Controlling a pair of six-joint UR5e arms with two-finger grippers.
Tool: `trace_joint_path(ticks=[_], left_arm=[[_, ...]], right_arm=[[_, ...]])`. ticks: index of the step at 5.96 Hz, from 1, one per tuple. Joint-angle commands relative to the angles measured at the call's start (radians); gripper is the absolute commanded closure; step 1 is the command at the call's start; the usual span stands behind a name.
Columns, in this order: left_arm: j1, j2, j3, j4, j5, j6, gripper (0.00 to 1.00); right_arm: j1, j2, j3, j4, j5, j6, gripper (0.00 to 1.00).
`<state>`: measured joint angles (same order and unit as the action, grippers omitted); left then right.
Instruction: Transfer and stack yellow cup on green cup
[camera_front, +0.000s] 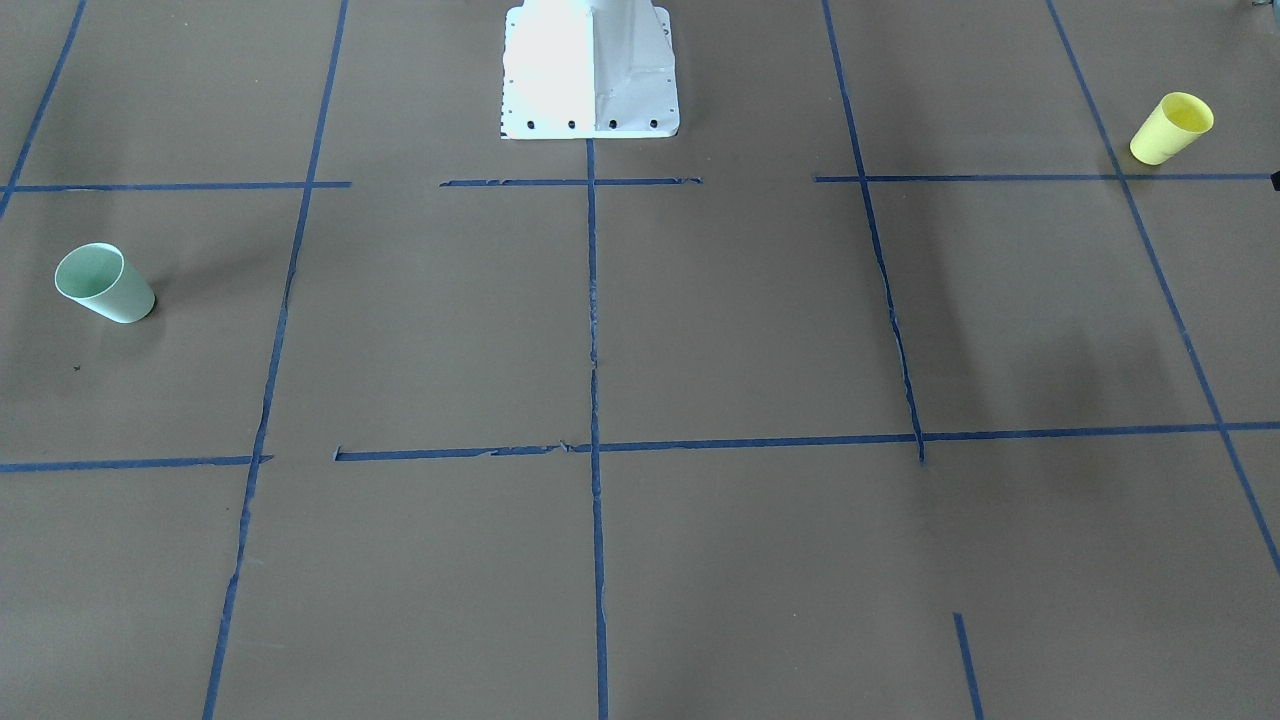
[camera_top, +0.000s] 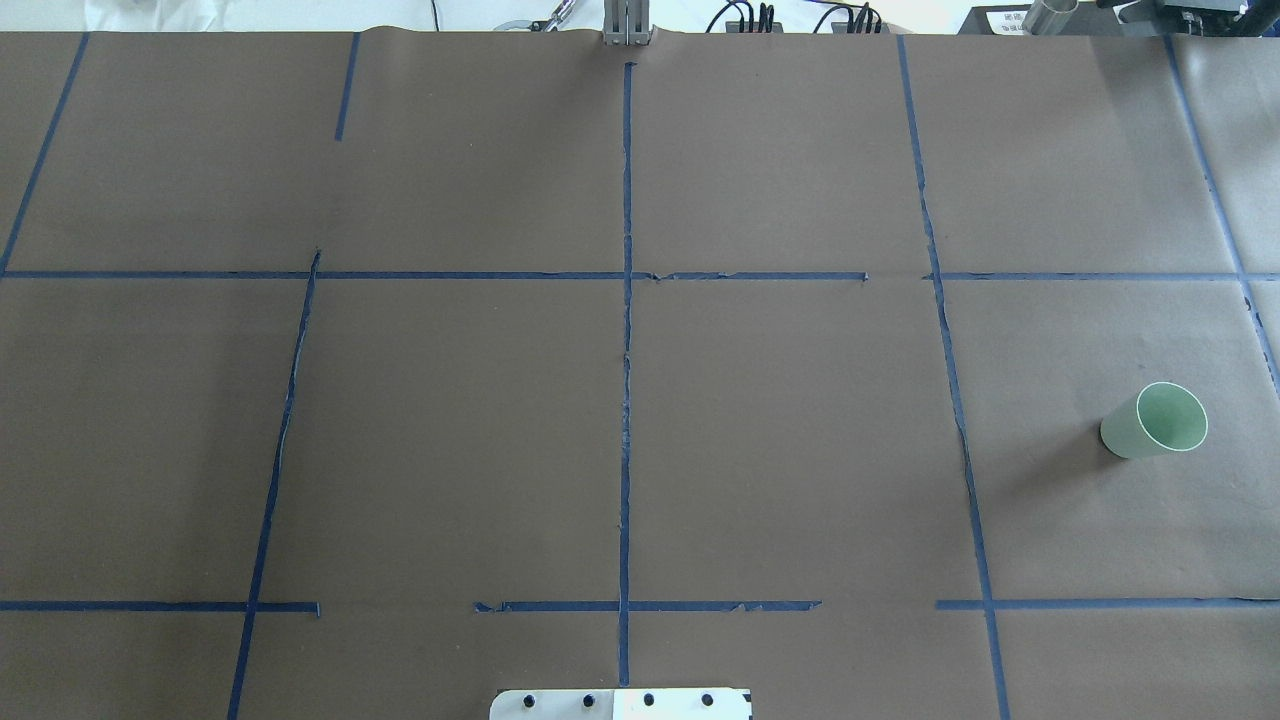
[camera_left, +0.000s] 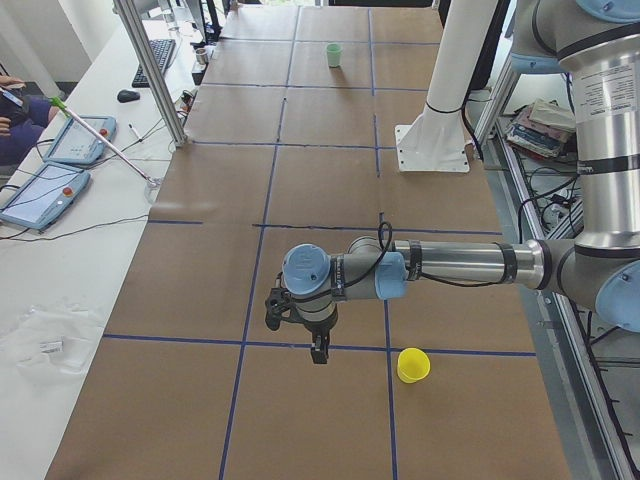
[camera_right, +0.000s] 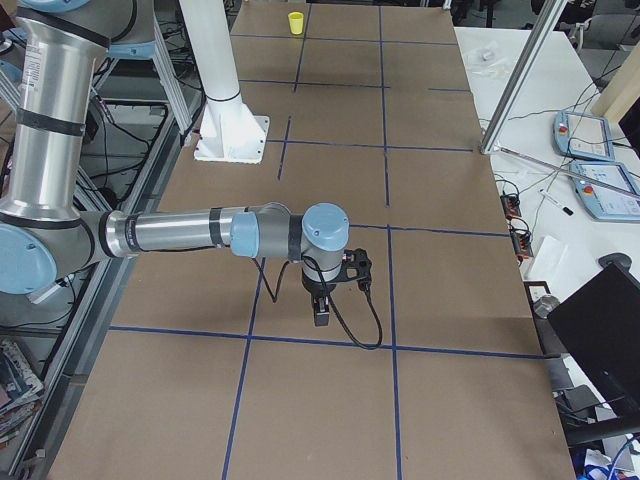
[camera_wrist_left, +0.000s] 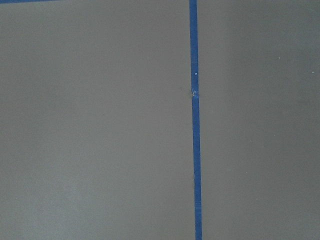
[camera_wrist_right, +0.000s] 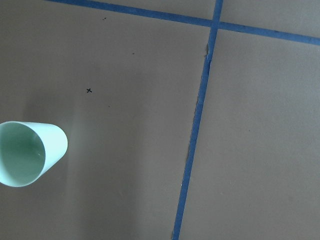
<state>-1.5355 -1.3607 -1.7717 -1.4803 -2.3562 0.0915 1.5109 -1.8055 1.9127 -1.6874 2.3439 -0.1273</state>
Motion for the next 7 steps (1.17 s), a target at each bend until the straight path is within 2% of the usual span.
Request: trace_joint_path(ticks=[1, 4, 5, 6, 7], left_arm=[[0.0, 0.0, -0.002, -0.003, 0.0, 0.001, 0.0], [0.005, -0.024, -0.078, -0.009, 0.012, -0.007, 0.0], [0.0, -0.14, -0.075, -0.009, 0.029, -0.004, 0.0], [-0.005, -0.097, -0.125, -0.015, 0.008, -0.009, 0.0], [0.008, -0.08, -0.232, -0.023, 0.021, -0.142, 0.0]], right_arm=[[-0.001, 0.0, 0.0, 0.0, 0.0, 0.0, 0.0], [-0.001, 0.002, 0.0, 0.0, 0.0, 0.0, 0.0], [-0.001, 0.002, 0.003, 0.0, 0.0, 0.002, 0.0], [-0.001, 0.002, 0.002, 0.0, 0.0, 0.0, 0.0], [0.0, 0.002, 0.003, 0.0, 0.001, 0.0, 0.0]])
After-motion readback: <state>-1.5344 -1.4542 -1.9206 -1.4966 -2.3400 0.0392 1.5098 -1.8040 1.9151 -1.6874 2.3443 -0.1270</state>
